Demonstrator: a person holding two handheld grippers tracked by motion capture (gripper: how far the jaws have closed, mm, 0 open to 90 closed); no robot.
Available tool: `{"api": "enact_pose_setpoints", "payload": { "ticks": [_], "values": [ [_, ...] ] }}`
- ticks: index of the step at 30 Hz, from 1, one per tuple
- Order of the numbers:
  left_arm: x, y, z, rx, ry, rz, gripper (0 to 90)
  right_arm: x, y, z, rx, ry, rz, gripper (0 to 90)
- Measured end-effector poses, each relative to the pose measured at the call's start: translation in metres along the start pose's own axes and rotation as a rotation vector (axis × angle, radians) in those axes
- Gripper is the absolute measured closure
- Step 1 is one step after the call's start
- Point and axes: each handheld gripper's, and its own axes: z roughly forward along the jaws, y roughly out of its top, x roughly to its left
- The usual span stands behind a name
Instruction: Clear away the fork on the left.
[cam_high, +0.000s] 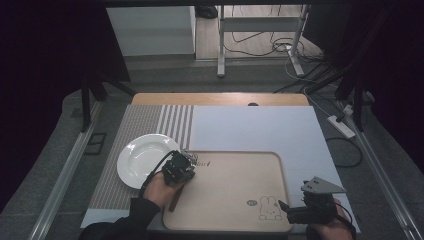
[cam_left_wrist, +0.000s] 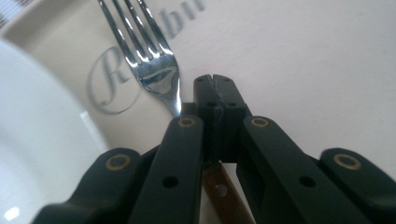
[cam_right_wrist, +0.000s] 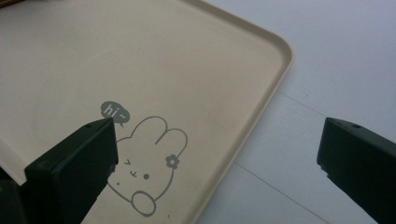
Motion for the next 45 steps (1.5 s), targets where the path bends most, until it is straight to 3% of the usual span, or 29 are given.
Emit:
{"api": "enact_pose_setpoints", "payload": {
  "ticks": [9,18,23,27,36,40,45],
  "values": [
    [0.012,-0.007,-0.004,0.020,0.029,-0.040,88.8,0.000,0.000,0.000,0.000,0.000,0.000,0.0],
    [0.018,-0.009,-0.007,-0.012,-0.044,-0.050,88.0,0.000,0.000,0.000,-0.001,0.000,0.002,0.0],
    [0.019,-0.009,-0.015,-0.062,-0.069,-0.037,79.1,0.000,0.000,0.000,0.002,0.000,0.001,0.0],
    [0.021,-0.010,-0.021,-0.094,-0.117,-0.041,71.2,0.000,0.000,0.000,0.002,-0.001,0.002,0.0],
    [0.023,-0.016,-0.032,-0.133,-0.096,-0.007,57.4,0.000,0.000,0.000,0.004,-0.003,0.002,0.0],
    [0.024,-0.019,-0.036,-0.147,-0.080,0.010,46.1,0.000,0.000,0.000,0.003,-0.005,0.004,0.0],
    [0.030,-0.024,-0.039,-0.168,-0.123,-0.038,32.2,0.000,0.000,0.000,0.002,-0.006,0.003,0.0]
  ]
}}
